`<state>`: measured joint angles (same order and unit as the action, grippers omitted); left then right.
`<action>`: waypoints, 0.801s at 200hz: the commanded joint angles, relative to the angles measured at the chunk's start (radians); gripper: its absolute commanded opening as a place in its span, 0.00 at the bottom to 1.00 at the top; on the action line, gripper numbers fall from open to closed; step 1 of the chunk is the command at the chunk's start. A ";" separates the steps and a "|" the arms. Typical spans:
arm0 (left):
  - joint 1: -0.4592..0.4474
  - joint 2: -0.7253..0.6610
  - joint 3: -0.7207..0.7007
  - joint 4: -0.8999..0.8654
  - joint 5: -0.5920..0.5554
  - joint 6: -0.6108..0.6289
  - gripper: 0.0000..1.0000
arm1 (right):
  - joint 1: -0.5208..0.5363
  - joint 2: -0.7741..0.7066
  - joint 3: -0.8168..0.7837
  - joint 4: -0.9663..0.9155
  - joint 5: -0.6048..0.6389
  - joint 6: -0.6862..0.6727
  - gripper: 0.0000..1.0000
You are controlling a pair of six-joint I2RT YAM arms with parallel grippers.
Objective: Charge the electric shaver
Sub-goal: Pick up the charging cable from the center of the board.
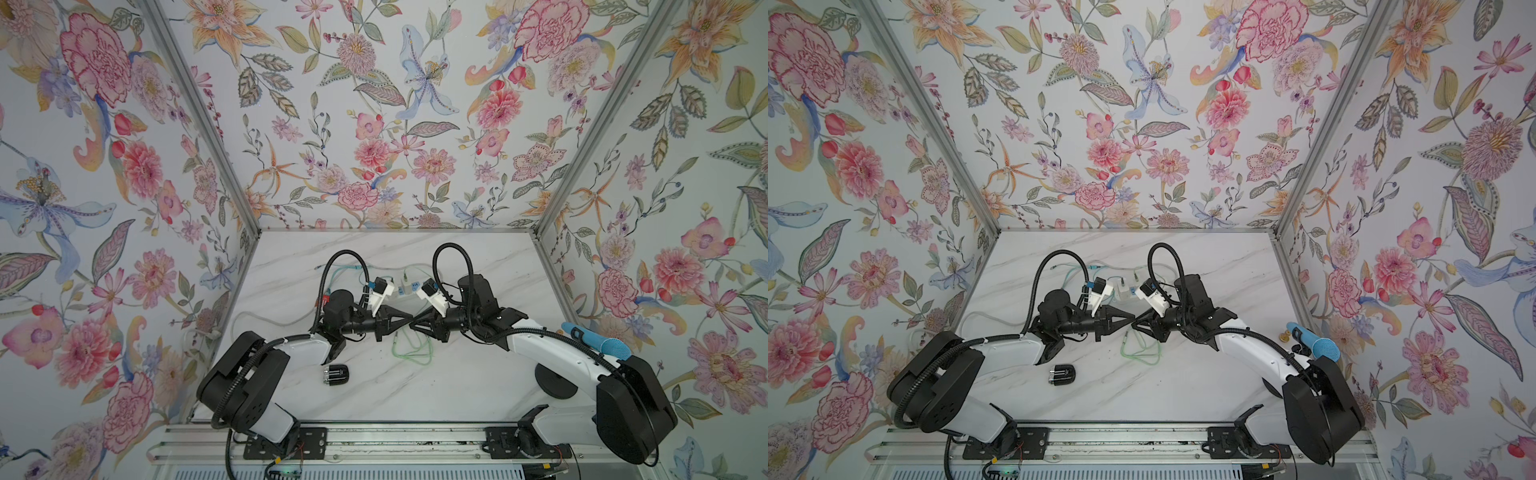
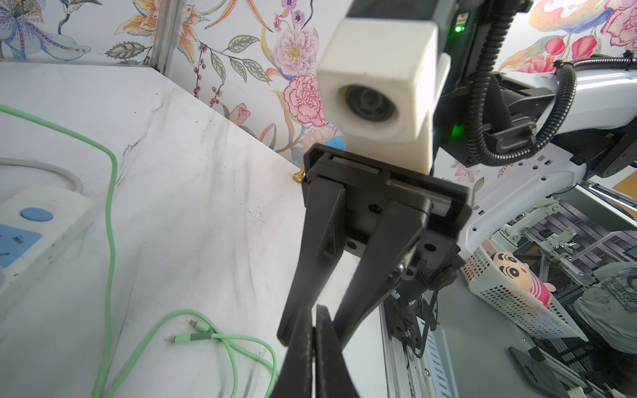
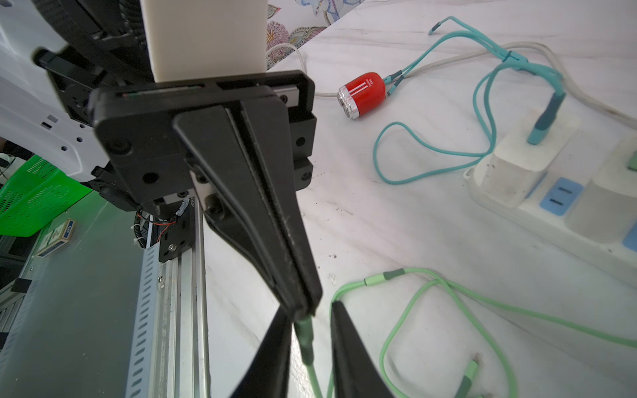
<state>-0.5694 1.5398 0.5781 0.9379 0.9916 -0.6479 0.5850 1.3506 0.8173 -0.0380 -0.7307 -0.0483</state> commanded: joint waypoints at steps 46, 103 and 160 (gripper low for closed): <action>0.004 0.007 0.001 0.061 0.036 -0.015 0.00 | 0.003 0.011 0.020 0.023 0.022 -0.001 0.09; 0.016 -0.009 0.003 0.025 0.022 0.013 0.04 | -0.005 -0.011 0.008 0.023 0.039 0.005 0.00; 0.089 -0.190 0.120 -0.537 -0.154 0.341 0.38 | -0.010 -0.032 -0.037 0.018 0.062 0.008 0.00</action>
<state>-0.5152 1.4567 0.5995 0.7425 0.9562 -0.5365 0.5808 1.3479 0.8143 -0.0303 -0.6937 -0.0437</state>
